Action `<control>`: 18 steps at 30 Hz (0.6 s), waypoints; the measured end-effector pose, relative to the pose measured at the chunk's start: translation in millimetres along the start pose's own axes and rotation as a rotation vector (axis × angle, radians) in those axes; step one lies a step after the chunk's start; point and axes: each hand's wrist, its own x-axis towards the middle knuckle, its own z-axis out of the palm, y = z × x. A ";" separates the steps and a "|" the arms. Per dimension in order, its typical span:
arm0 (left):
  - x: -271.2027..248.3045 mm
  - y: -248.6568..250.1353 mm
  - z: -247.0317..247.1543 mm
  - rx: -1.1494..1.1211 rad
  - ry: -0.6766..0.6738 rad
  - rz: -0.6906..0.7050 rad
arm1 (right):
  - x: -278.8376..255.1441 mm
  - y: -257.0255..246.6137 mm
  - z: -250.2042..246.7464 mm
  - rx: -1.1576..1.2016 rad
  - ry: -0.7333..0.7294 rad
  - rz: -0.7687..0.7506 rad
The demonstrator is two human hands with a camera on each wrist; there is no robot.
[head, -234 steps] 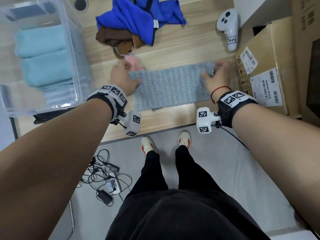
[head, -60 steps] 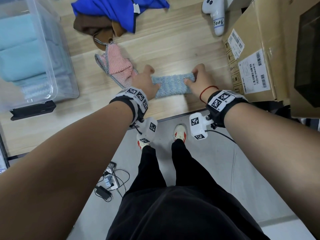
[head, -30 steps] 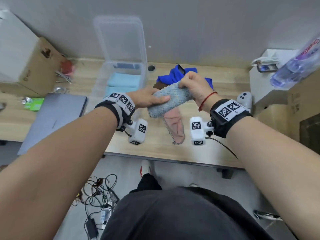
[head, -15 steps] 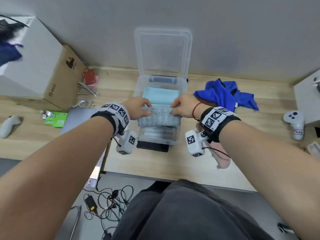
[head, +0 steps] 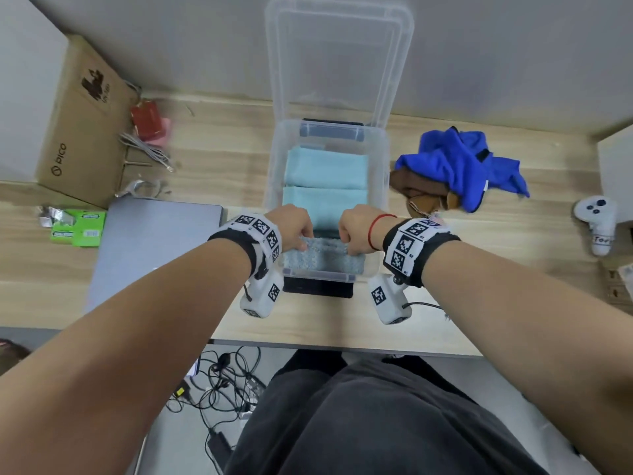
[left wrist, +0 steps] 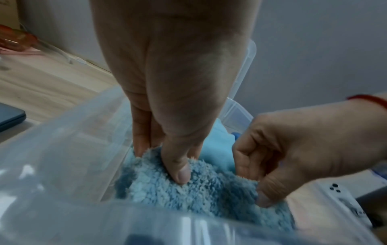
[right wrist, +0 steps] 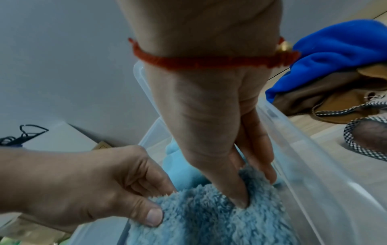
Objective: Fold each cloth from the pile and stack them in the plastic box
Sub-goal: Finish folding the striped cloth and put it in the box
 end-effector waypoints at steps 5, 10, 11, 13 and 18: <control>7.3 -0.3 12.4 0.088 0.020 -0.023 | 9.7 0.9 12.1 -0.150 0.069 0.005; 3.4 -4.5 6.1 0.058 0.196 0.029 | 9.0 8.3 12.7 -0.096 0.168 -0.042; 1.0 -4.8 2.7 0.032 0.196 0.035 | 7.8 8.2 10.1 -0.048 0.166 -0.071; -3.1 -5.2 -2.3 -0.034 0.136 0.047 | 5.1 5.8 4.7 0.034 0.116 -0.136; -2.7 -5.3 8.5 0.031 -0.078 0.078 | 5.9 3.5 10.1 -0.049 -0.112 -0.203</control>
